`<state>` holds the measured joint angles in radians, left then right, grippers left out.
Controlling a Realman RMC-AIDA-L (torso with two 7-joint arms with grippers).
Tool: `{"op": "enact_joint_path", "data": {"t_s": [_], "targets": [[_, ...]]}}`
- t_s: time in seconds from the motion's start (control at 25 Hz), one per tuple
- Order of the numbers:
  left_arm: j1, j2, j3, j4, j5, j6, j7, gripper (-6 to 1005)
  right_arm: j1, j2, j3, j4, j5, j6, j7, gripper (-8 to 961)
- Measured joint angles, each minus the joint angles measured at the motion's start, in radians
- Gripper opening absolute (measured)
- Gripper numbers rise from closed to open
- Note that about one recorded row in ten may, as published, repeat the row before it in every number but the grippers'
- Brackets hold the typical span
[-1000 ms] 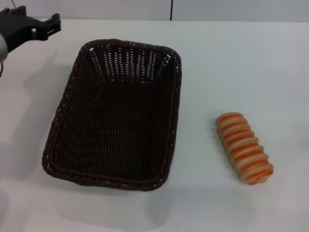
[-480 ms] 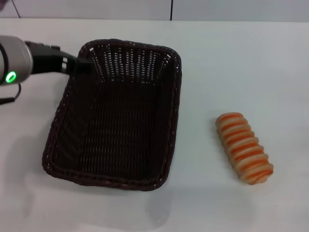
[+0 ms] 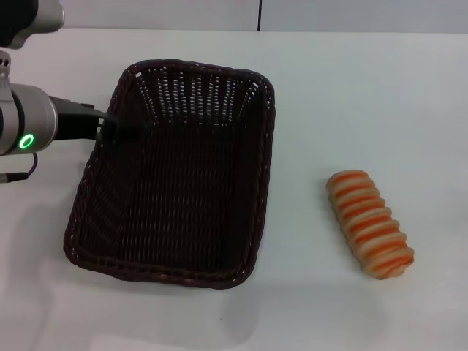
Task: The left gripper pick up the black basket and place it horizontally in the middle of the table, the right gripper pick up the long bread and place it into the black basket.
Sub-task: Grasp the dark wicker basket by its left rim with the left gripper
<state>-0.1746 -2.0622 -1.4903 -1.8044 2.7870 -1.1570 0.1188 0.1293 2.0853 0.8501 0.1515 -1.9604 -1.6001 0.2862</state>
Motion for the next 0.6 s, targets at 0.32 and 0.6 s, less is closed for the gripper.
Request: {"op": "enact_joint_path", "data": {"t_s": [0.32, 0.6], "targets": [[-0.066, -0.002, -0.002, 0.124, 0.02, -0.023, -0.026, 734, 0.001, -0.001, -0.005, -0.004, 0.0, -0.002, 0.0, 840], [-0.1, 0.0, -0.001, 0.148, 0.057, -0.065, -0.055, 727, 0.0, -0.002, -0.005, -0.004, 0.0, -0.002, -0.002, 841]]}}
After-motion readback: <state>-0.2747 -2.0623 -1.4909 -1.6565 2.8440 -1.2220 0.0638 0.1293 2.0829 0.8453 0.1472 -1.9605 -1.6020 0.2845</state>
